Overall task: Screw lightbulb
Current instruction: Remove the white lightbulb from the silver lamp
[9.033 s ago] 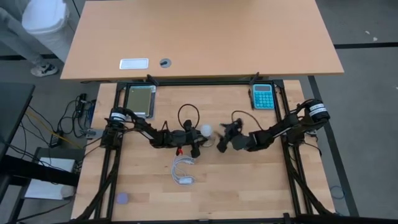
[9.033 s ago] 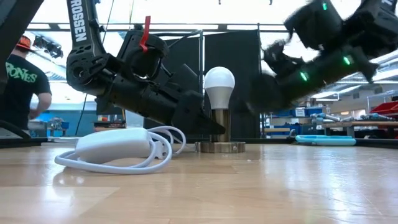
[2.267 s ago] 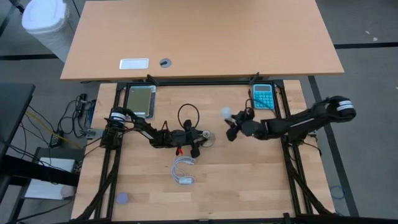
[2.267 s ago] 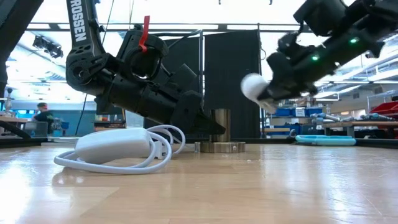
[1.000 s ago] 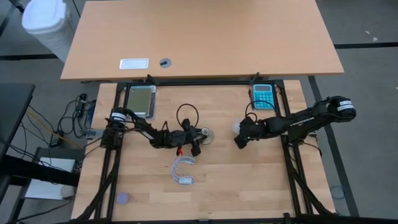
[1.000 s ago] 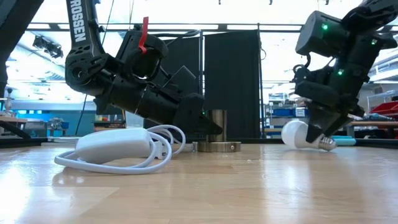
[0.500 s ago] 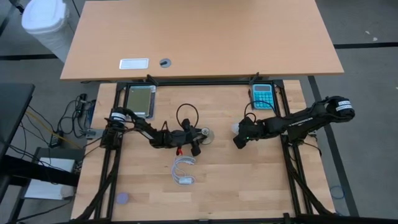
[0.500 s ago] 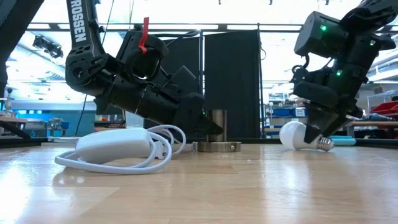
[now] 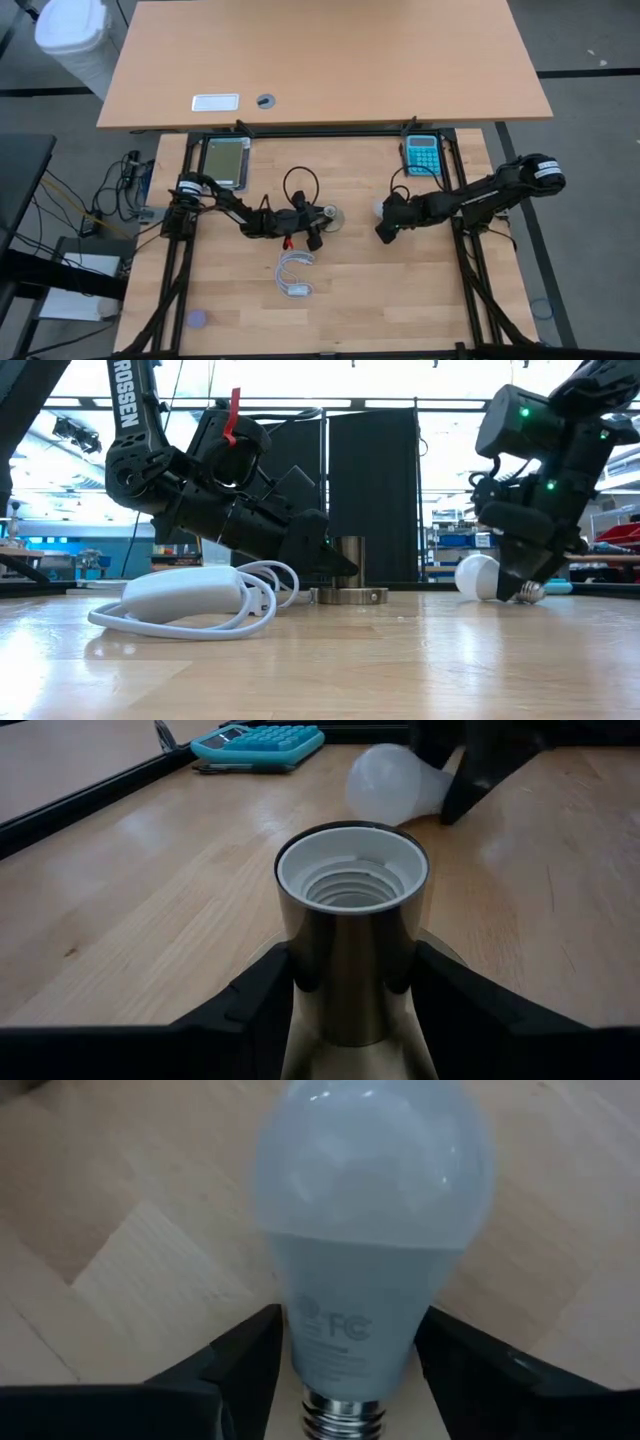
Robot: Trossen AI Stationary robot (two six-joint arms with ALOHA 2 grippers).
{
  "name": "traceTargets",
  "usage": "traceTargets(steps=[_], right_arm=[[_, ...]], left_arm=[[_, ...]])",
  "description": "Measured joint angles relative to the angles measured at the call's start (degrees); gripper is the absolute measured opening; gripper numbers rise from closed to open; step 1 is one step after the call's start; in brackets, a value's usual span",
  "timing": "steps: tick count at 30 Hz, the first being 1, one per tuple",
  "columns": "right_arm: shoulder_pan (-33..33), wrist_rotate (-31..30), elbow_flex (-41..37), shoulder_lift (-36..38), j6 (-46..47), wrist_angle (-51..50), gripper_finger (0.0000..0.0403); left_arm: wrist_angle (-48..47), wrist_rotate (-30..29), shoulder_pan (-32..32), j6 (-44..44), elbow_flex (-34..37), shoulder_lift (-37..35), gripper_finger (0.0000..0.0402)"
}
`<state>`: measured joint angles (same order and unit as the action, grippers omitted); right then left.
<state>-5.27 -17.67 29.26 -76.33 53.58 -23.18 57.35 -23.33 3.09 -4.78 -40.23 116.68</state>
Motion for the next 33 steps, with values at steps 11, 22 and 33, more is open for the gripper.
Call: traceTargets(steps=[11, 22, 33], right_arm=[[0.0, -0.5, 0.0, -0.2, -0.7, 0.6, 0.0238], [-0.8, -2.3, 0.0, 0.0, -1.3, 1.4, 0.0240], [-2.5, -5.5, 0.2, 5.8, -0.7, -1.1, 0.0240]], left_arm=[[0.0, 0.0, 0.0, 0.0, 0.0, 0.0, 0.0188], [-0.2, 0.0, 0.0, 0.0, 0.0, 0.0, 0.0188], [-0.3, 0.0, 0.0, 0.0, 0.0, 0.0, 0.0188]])
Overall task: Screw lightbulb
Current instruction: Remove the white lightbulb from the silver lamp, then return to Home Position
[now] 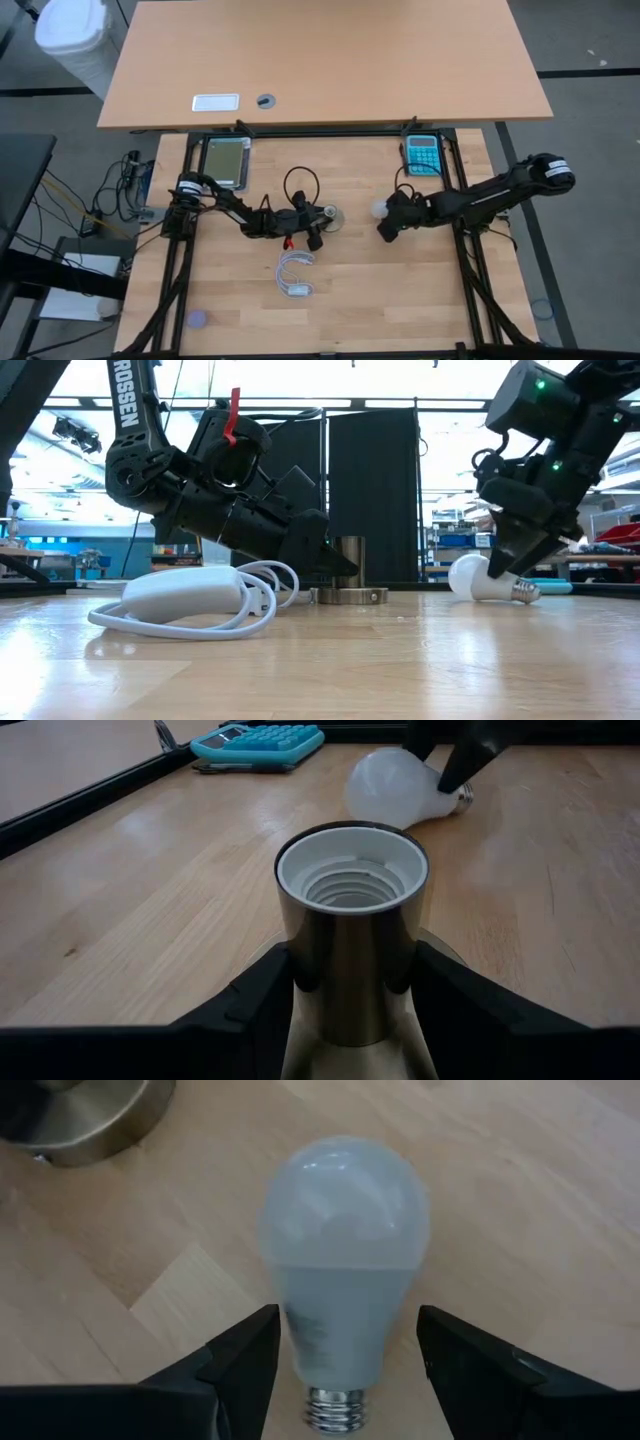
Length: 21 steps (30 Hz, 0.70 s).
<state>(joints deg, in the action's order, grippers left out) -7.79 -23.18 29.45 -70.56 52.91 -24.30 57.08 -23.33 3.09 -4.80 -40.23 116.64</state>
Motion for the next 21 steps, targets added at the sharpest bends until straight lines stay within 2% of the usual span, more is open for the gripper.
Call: traceTargets(steps=[18, 21], right_arm=[[0.0, -0.1, 0.0, 2.4, 0.5, -1.9, 0.0241], [0.0, -0.1, 0.5, 2.6, 0.5, -4.7, 0.0241]], left_arm=[[0.0, 0.0, 0.0, 0.0, 0.0, 0.0, 0.0189], [0.0, 0.0, 0.0, 0.0, 0.0, 0.0, 0.0189]])
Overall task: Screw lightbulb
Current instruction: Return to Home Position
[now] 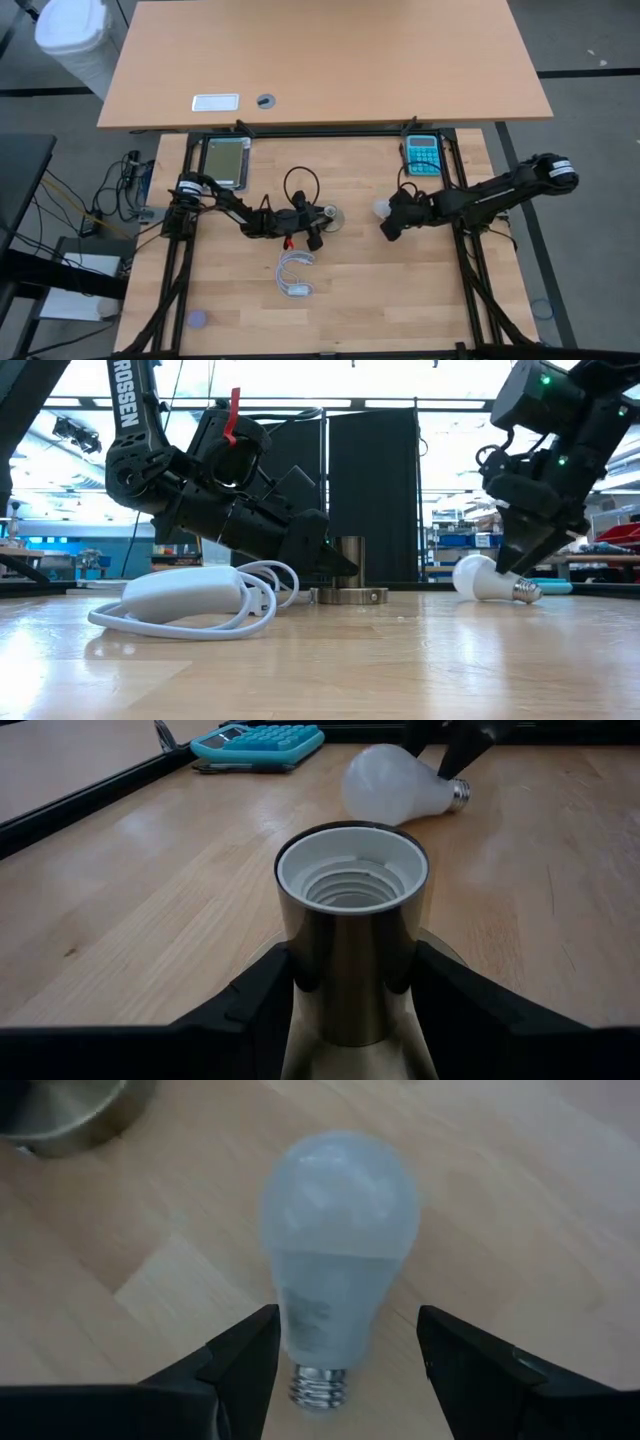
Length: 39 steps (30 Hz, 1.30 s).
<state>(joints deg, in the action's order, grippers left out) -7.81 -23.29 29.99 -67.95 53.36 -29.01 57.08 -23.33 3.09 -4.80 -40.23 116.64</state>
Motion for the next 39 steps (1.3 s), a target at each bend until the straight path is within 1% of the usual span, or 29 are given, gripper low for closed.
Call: traceTargets(steps=[5, 8, 11, 13, 15, 20, 22, 25, 29, 33, 36, 39], right_arm=[[-0.4, 0.4, 3.6, 2.8, -0.9, -4.8, 0.0241], [-1.4, 2.3, 6.3, 5.1, -1.4, -9.0, 0.0241], [-4.1, 3.1, 8.2, 8.2, -2.3, -12.5, 0.0241], [-7.2, 1.3, 8.5, 11.2, -2.5, -13.6, 0.0241], [-11.7, -4.5, 8.4, 15.3, -2.6, -13.7, 0.0240], [-26.9, -26.7, 6.5, 26.5, -3.0, -12.8, 0.0234], [-32.9, -32.9, 4.2, 30.6, -3.2, -11.2, 0.0231], [-39.9, -38.4, -0.9, 35.2, -4.0, -6.2, 0.0229], [-45.6, -40.7, -9.1, 38.7, -8.2, 4.7, 0.0229], [-48.9, -39.6, -17.0, 40.4, -17.5, 20.9, 0.0229], [-50.6, -37.1, -22.1, 41.1, -24.6, 32.4, 0.0229], [-51.8, -35.0, -25.9, 41.7, -30.0, 41.7, 0.0229]], left_arm=[[0.0, 0.0, 0.0, 0.0, 0.0, 0.0, 0.0189], [0.0, 0.0, 0.0, 0.0, 0.0, 0.0, 0.0189], [0.0, 0.7, 0.0, 0.0, 0.0, 0.0, 0.0189], [0.0, 1.3, 0.0, 0.0, 0.0, 0.0, 0.0189], [0.0, 2.0, 0.0, 0.0, 0.0, 0.0, 0.0189], [0.1, 2.4, 0.0, 0.1, 0.0, 0.0, 0.0189], [0.2, 2.4, 0.0, 0.1, 0.0, 0.0, 0.0189], [0.2, 2.5, 0.0, 0.0, 0.0, 0.0, 0.0189], [0.3, 2.6, 0.0, 0.0, 0.0, 0.0, 0.0189], [0.4, 3.2, 0.0, 0.0, 0.0, 0.0, 0.0189], [0.5, 6.9, 0.0, 0.1, 0.0, 0.0, 0.0189], [0.6, 9.5, 0.0, 0.2, 0.0, 0.0, 0.0189]])
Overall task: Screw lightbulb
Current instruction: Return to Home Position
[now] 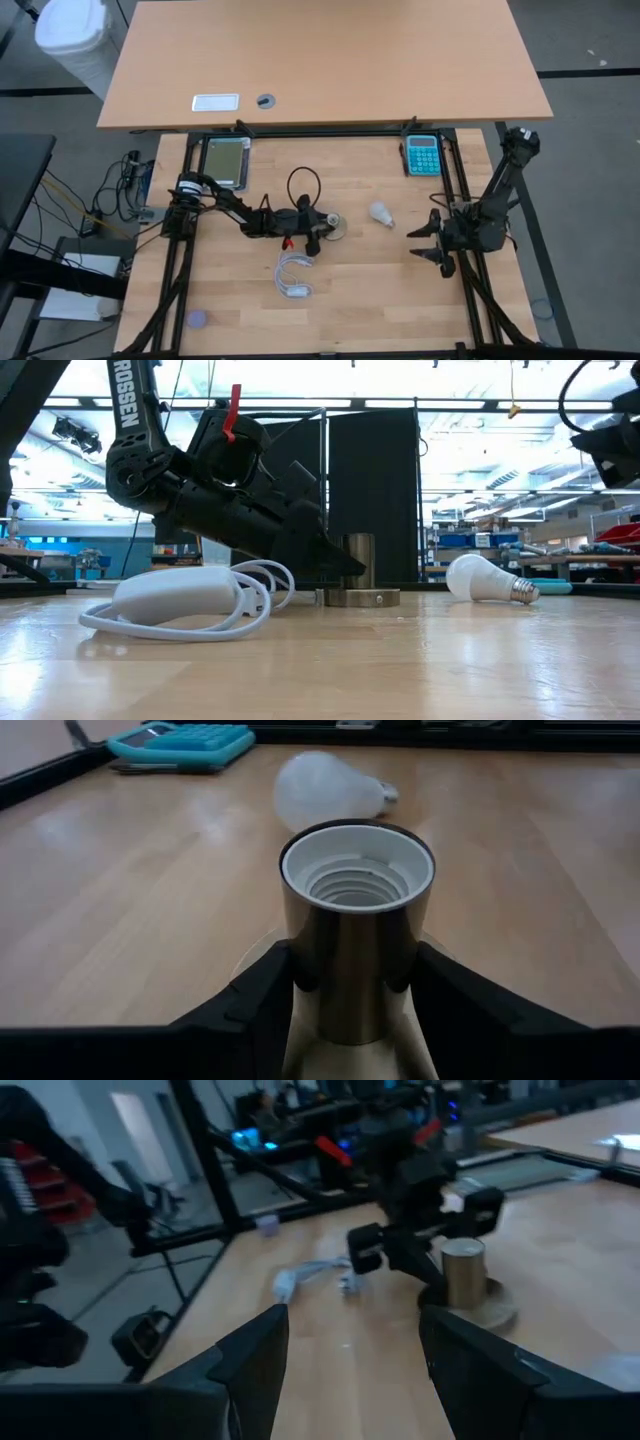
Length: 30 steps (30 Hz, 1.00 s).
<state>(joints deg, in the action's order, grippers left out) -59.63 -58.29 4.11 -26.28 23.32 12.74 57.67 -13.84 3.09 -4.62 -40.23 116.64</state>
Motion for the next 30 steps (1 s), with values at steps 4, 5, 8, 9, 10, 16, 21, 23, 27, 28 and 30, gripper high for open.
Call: traceTargets(steps=[4, 5, 8, 9, 10, 16, 21, 23, 27, 28, 30], right_arm=[[-1.2, 0.7, -3.6, 0.8, -4.3, 7.7, 0.0229], [-1.6, 0.9, -3.5, 0.9, -4.7, 8.4, 0.0229], [-2.2, 1.0, -3.5, 1.0, -5.4, 8.2, 0.0229], [-2.4, 1.0, -3.5, 1.1, -5.5, 8.2, 0.0229], [-2.5, 1.0, -3.5, 1.1, -5.4, 8.2, 0.0229], [-2.6, 1.0, -3.5, 1.1, -5.6, 7.3, 0.0229], [-2.6, 1.0, -3.5, 1.1, -6.9, 7.3, 0.0229], [-2.6, 1.0, -3.5, 1.1, -6.9, 7.8, 0.0229], [-2.6, 1.0, -3.5, 1.1, -6.9, 8.6, 0.0229], [-2.6, 1.0, -3.5, 1.1, -6.9, 8.6, 0.0229], [-2.6, 1.0, -3.5, 1.1, -6.9, 8.6, 0.0229]], left_arm=[[0.0, 1.9, 0.0, 0.0, 0.0, 0.0, 0.0189], [0.1, 1.9, 0.0, -0.2, 0.0, 0.0, 0.0189], [0.2, 2.0, 0.0, -0.4, 0.0, 0.0, 0.0194], [0.2, 2.0, 0.0, -0.4, 0.0, 0.0, 0.0200], [0.1, 2.0, 0.0, -0.5, 0.0, 0.0, 0.0208], [-1.5, 2.7, 0.0, -1.3, 0.2, -0.2, 0.0265], [-4.0, 3.6, 0.0, -1.4, 0.1, -2.4, 0.0284], [-4.2, 3.6, 0.0, -1.4, 0.1, -2.4, 0.0285], [-4.6, 3.6, 0.0, -1.4, 0.1, -2.5, 0.0286], [-5.0, 3.5, 0.0, -1.4, 0.1, -2.5, 0.0286], [-5.1, 3.5, 0.0, -0.8, 0.1, -2.5, 0.0286]])
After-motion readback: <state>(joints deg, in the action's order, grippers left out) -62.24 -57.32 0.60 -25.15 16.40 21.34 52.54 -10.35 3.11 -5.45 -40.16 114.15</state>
